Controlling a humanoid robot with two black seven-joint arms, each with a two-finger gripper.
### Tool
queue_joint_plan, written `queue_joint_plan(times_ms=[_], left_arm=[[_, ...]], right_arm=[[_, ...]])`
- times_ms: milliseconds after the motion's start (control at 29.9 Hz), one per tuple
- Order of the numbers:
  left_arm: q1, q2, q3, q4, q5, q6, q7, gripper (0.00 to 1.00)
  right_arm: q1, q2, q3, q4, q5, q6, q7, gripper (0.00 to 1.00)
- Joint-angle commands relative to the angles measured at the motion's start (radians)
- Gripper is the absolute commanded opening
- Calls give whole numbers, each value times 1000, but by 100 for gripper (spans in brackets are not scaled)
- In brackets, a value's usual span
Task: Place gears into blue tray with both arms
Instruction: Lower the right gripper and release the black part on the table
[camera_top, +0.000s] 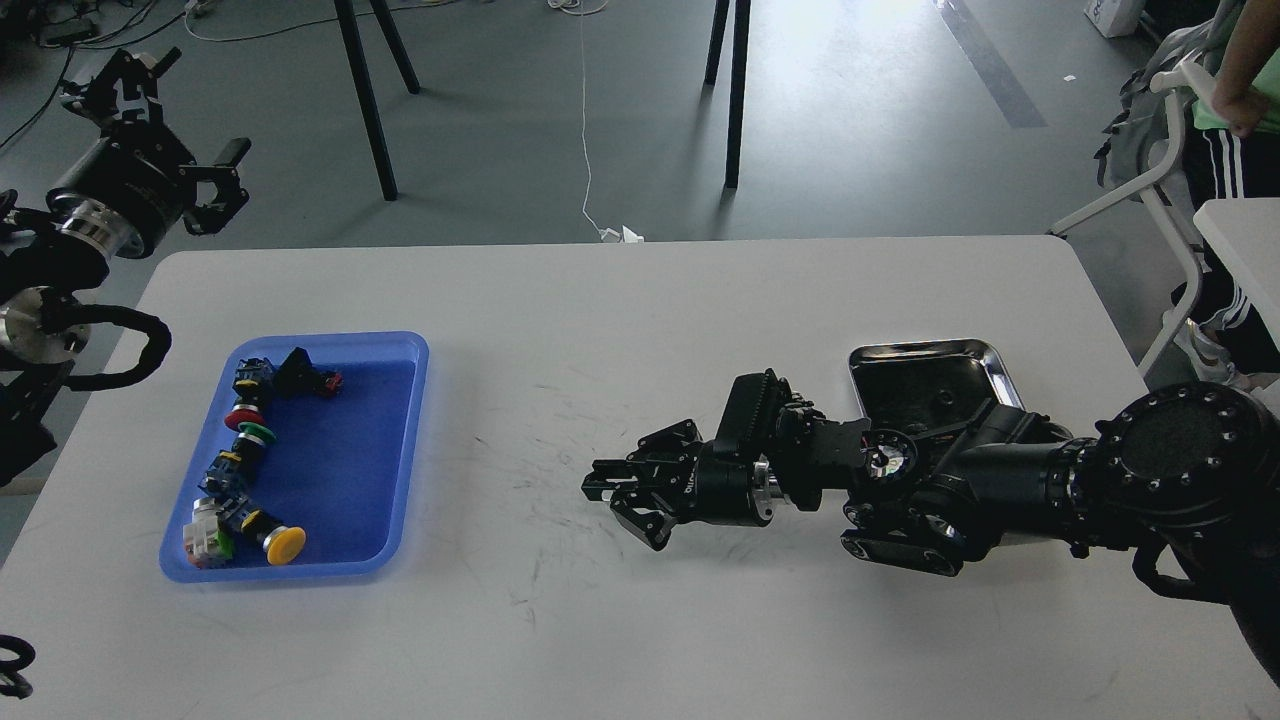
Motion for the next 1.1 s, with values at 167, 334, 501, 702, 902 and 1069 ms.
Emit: queue_joint_plan(times_ms=[167,334,501,702,902,1069], left_arm=[[0,6,-1,0,0,0,0,99],[2,9,-1,2,-2,0,0,99],[5,6,-4,5,-9,0,0,98],[19,31,-4,-26,-15,0,3,85],[51,13,-50,-29,-50,0,-44,82],[100,-32,-99,-43,-66,0,-138,95]], right_arm=[[-1,0,23,2,5,0,2,64],[-4,0,25,2,5,0,2,64],[-9,0,43,1,6,0,2,64],[-7,0,68,-7,11,0,2,65],[-6,0,127,-12,31,0,1,73],[8,0,201,-10,175,0,2,83]])
